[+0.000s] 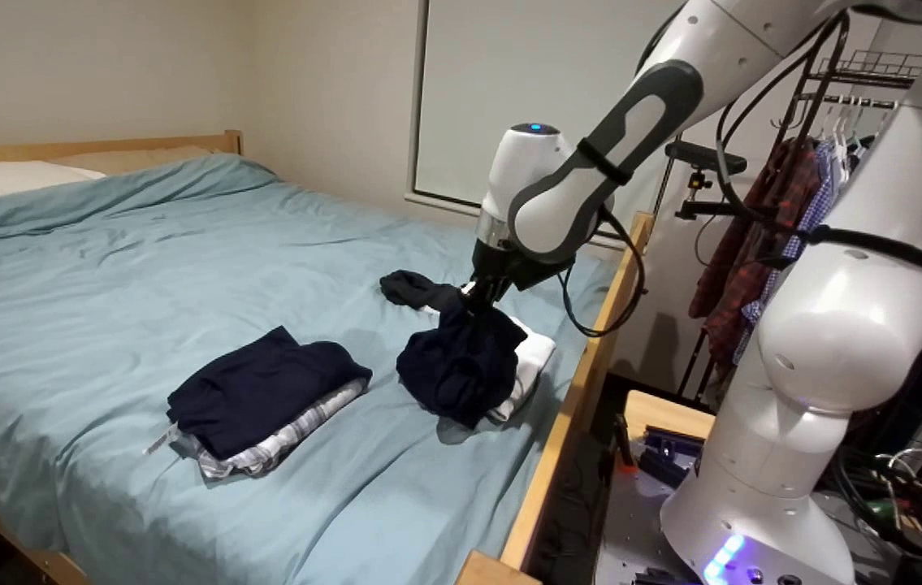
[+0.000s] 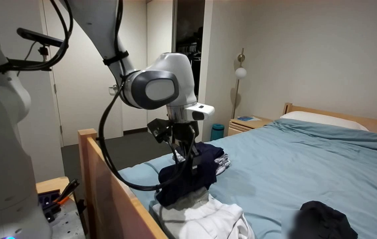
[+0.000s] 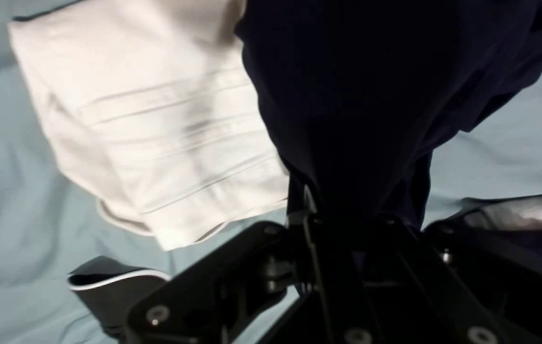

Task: Put the black shirt on the white shirt

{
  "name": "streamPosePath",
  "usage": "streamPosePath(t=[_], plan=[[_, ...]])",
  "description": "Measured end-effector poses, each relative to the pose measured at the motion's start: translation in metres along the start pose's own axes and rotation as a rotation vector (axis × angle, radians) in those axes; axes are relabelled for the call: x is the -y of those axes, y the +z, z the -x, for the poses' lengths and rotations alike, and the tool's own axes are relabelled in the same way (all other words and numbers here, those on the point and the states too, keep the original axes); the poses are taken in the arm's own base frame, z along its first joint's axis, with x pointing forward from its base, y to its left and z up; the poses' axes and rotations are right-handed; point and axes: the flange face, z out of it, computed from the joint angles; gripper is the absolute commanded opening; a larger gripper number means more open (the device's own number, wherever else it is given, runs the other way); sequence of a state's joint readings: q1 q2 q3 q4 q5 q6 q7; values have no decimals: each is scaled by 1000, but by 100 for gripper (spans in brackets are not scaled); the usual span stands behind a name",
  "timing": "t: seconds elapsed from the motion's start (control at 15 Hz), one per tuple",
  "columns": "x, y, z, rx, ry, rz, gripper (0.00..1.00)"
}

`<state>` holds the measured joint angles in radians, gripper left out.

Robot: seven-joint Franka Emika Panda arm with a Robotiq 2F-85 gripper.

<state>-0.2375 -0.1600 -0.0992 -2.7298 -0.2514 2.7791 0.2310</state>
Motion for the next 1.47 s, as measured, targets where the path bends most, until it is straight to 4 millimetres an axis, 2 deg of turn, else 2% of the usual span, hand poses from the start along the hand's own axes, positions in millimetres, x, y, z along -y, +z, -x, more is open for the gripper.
streamPosePath(t=[0.27,0.4,0.6,0.93,1.2,1.27,1.33,1.47], plan=[[-49,-39,-10,-9,2,105,8],[-68,-44,-20,8,-54,92,8],[-80,-25,-32,79,-158,22,8],[-82,30,-43,235,-332,-49,8],[-112,53,-45,282,-311,-32,8],[-121,54,-45,285,-303,-27,17],[-130,54,-45,284,-299,-26,40],[-144,52,-47,276,-309,-24,44]])
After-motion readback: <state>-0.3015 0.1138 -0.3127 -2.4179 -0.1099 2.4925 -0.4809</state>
